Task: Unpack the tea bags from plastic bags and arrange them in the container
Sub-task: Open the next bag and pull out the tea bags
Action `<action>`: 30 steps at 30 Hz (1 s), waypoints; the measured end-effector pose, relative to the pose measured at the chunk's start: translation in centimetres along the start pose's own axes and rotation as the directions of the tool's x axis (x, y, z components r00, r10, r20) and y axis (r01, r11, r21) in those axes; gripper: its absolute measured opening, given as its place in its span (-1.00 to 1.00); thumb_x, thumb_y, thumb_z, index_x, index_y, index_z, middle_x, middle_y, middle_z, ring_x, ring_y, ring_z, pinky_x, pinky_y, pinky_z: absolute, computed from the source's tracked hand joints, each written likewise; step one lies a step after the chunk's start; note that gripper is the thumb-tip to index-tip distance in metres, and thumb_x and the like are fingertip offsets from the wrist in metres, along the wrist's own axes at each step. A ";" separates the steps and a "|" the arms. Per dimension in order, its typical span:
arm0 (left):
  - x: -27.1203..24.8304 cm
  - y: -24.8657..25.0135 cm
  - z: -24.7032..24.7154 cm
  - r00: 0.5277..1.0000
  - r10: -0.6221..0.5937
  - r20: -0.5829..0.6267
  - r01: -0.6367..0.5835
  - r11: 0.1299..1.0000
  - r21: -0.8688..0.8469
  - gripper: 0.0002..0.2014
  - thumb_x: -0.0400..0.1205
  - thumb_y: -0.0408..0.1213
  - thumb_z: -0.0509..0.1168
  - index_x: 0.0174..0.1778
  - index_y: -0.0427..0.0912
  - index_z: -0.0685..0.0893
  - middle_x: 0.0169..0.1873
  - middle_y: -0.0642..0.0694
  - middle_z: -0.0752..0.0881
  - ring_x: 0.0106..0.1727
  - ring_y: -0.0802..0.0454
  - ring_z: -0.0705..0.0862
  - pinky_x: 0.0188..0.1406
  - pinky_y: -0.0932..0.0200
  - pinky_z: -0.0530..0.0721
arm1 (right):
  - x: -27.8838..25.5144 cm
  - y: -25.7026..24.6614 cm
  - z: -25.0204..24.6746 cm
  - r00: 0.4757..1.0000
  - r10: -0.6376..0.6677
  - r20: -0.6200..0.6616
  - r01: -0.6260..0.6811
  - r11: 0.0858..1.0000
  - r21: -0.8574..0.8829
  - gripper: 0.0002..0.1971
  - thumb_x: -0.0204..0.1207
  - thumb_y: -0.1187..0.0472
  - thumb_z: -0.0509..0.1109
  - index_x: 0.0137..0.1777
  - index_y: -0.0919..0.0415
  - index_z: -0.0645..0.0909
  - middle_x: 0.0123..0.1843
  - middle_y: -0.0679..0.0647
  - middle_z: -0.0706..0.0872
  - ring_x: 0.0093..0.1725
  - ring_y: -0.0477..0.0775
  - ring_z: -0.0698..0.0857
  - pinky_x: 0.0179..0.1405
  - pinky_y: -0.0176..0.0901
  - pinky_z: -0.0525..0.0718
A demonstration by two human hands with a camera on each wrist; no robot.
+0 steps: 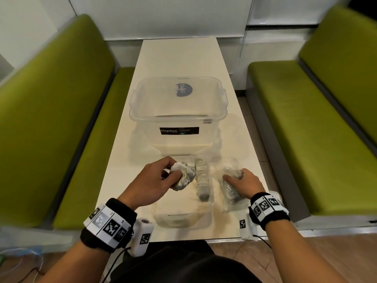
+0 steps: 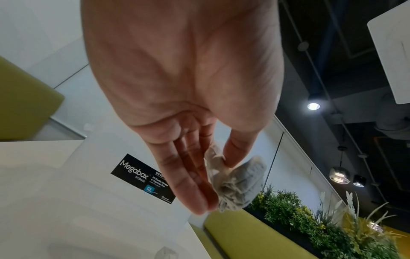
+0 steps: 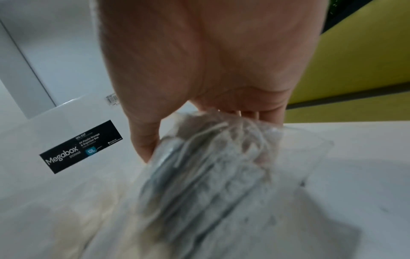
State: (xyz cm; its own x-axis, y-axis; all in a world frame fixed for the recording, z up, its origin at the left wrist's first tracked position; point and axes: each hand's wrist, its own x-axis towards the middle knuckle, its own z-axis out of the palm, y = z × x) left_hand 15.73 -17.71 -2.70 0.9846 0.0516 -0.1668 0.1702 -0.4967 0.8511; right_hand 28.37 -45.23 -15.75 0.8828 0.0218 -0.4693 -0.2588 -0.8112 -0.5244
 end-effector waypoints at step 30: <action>1.4 4.8 -2.0 0.945 0.151 0.289 -0.229 0.939 0.258 -0.85 0.66 -0.01 0.44 0.12 0.13 0.73 -0.18 0.11 0.83 -0.17 0.09 0.77 -0.07 0.04 0.75 | -9.4 -11.2 -3.0 0.447 -0.712 0.541 0.049 0.624 0.780 -0.48 0.56 0.51 0.34 0.53 0.35 0.49 0.14 0.34 0.68 0.15 0.40 0.71 -0.15 0.05 0.85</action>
State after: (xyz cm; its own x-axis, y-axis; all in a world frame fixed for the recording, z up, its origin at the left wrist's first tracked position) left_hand 18.00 -18.26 2.19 0.9453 -0.2766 -0.1730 -0.0756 -0.7016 0.7086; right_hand 24.09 -38.12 -3.35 0.3662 0.9040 -0.2207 -0.4239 -0.0490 -0.9044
